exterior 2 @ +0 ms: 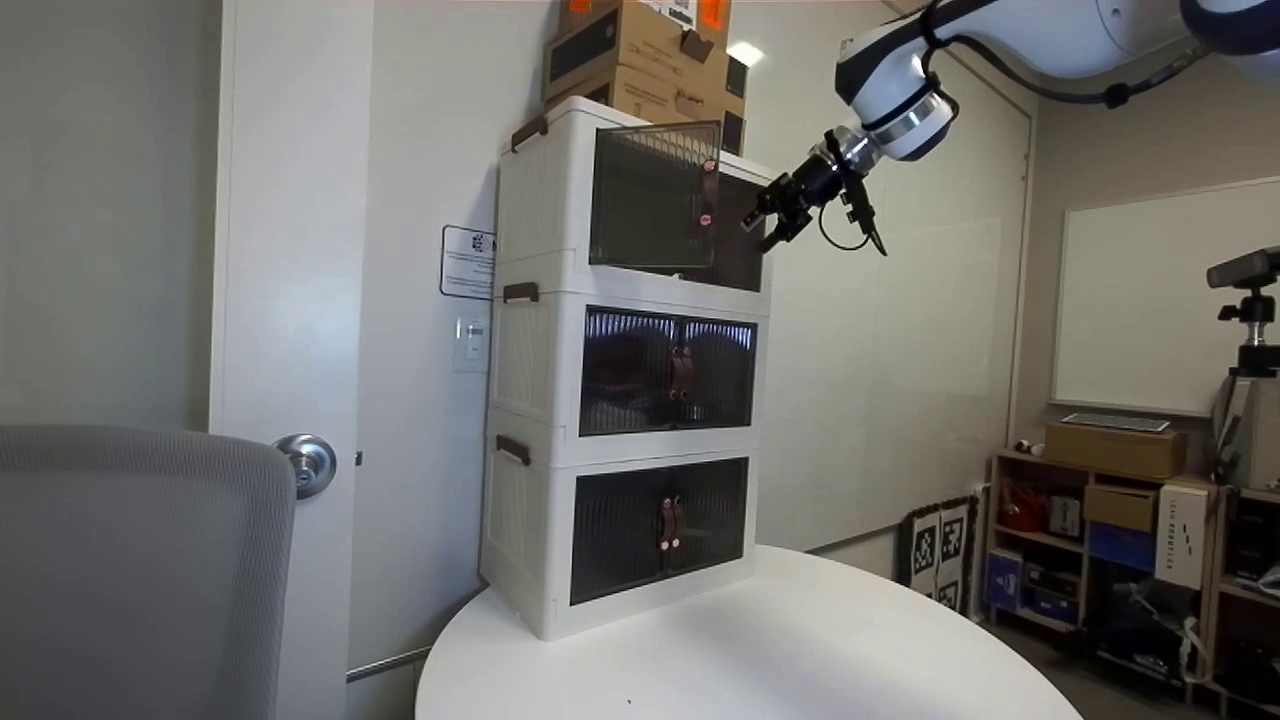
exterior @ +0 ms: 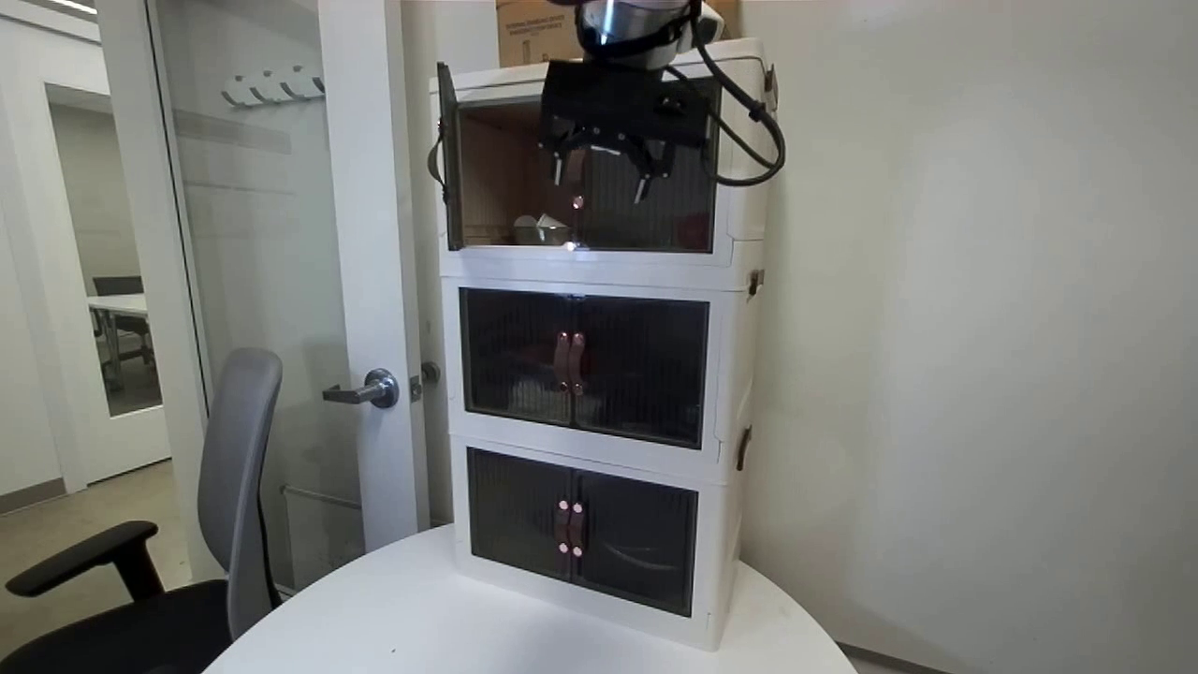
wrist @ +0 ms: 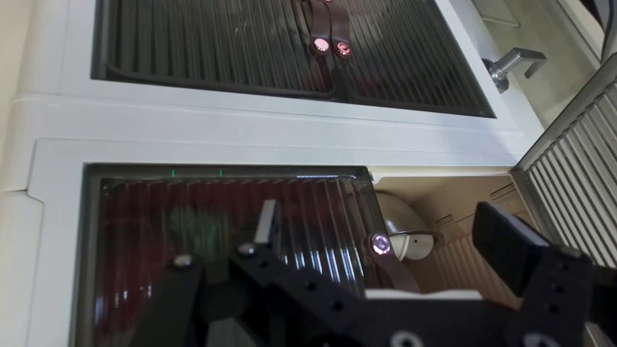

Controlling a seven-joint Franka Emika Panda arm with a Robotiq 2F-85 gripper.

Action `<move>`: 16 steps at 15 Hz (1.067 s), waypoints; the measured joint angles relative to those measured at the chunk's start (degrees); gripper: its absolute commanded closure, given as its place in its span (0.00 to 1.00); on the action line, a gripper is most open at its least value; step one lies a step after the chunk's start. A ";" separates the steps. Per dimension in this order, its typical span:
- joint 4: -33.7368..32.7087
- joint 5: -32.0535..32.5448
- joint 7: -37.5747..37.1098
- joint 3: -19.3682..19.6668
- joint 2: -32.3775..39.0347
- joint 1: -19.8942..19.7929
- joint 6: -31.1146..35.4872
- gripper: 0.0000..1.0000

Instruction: Open the doors of the topmost shelf

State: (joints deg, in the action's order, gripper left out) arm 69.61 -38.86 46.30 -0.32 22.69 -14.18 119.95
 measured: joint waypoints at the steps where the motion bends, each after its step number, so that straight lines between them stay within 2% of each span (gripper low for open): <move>1: -0.10 -0.25 0.61 -0.30 0.43 -0.03 0.00 0.00; 16: -0.75 -0.28 0.84 -0.66 0.62 -0.10 0.00 0.00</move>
State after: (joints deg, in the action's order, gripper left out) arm 68.86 -39.14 47.14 -0.97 23.31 -14.28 119.96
